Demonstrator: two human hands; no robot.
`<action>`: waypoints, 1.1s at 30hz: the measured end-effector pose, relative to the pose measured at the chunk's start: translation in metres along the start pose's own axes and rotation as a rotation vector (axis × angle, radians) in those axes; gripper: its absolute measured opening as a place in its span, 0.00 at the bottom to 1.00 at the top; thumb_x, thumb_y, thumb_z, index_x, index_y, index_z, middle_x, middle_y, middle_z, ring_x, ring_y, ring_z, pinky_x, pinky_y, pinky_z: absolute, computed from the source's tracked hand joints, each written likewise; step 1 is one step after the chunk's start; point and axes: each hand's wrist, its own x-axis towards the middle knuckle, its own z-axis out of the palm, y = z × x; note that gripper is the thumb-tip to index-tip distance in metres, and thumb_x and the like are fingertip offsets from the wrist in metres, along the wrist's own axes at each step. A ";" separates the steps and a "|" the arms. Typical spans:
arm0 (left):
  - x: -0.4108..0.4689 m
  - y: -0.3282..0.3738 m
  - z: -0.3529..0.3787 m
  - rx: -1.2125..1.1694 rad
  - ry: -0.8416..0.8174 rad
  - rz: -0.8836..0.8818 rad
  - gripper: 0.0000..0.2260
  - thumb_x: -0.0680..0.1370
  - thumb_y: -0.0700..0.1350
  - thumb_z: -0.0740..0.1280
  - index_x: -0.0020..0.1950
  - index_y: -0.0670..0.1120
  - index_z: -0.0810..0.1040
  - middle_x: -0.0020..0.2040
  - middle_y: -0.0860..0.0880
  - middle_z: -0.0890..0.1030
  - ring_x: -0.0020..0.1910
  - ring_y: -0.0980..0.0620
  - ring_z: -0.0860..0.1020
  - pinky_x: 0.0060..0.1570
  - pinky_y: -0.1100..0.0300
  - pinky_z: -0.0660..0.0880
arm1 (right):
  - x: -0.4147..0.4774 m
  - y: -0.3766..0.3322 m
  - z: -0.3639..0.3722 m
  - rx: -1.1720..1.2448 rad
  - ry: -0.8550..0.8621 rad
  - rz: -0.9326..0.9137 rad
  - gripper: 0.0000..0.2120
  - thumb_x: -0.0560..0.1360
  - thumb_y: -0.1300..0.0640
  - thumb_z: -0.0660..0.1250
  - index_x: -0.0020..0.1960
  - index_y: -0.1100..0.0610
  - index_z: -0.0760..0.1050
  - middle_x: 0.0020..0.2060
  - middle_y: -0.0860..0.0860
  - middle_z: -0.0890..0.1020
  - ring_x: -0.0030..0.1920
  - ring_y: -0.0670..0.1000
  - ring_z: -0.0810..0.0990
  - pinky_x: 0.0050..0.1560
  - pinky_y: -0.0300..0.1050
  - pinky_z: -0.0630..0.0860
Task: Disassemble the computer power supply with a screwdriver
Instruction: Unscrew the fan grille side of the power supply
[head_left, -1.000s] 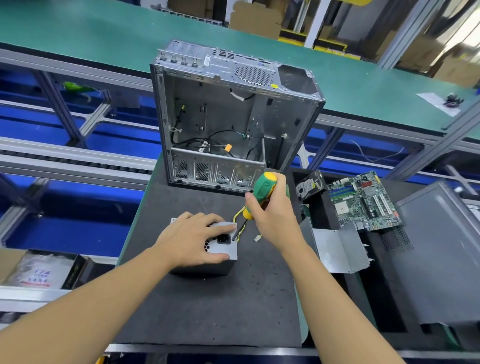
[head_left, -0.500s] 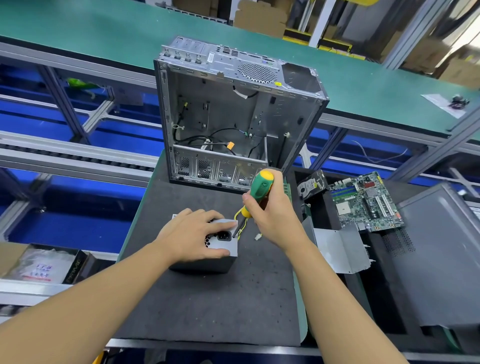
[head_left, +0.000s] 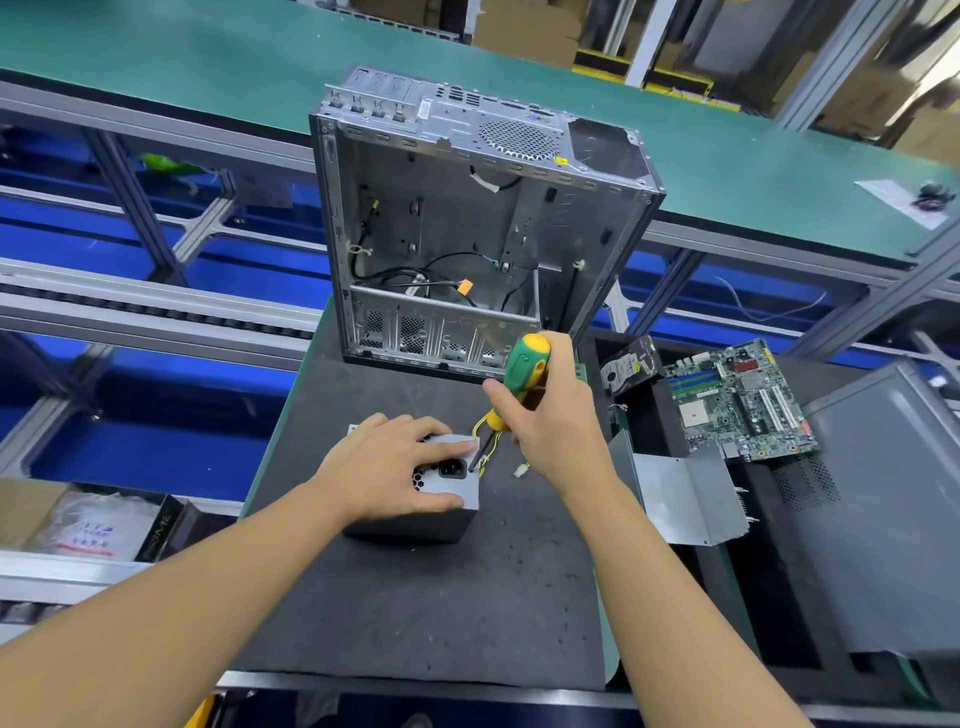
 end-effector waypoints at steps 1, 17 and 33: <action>0.000 0.000 0.000 -0.001 -0.002 -0.002 0.30 0.71 0.75 0.54 0.73 0.72 0.62 0.67 0.65 0.70 0.61 0.58 0.72 0.59 0.57 0.66 | 0.001 0.000 -0.002 0.026 -0.040 -0.008 0.18 0.75 0.46 0.70 0.55 0.40 0.62 0.36 0.47 0.78 0.34 0.53 0.80 0.37 0.57 0.80; -0.001 0.001 -0.002 0.000 0.002 0.047 0.27 0.73 0.75 0.51 0.71 0.71 0.67 0.74 0.64 0.65 0.65 0.56 0.71 0.60 0.56 0.67 | 0.008 0.004 -0.013 0.171 -0.236 -0.010 0.15 0.77 0.51 0.67 0.56 0.45 0.62 0.40 0.48 0.82 0.40 0.56 0.83 0.44 0.63 0.79; -0.003 0.004 -0.006 -0.020 0.023 0.086 0.23 0.75 0.72 0.55 0.68 0.69 0.71 0.72 0.61 0.69 0.61 0.54 0.74 0.57 0.55 0.70 | 0.008 0.004 -0.012 0.149 -0.247 0.012 0.15 0.75 0.46 0.66 0.55 0.42 0.62 0.39 0.48 0.83 0.40 0.59 0.84 0.42 0.64 0.80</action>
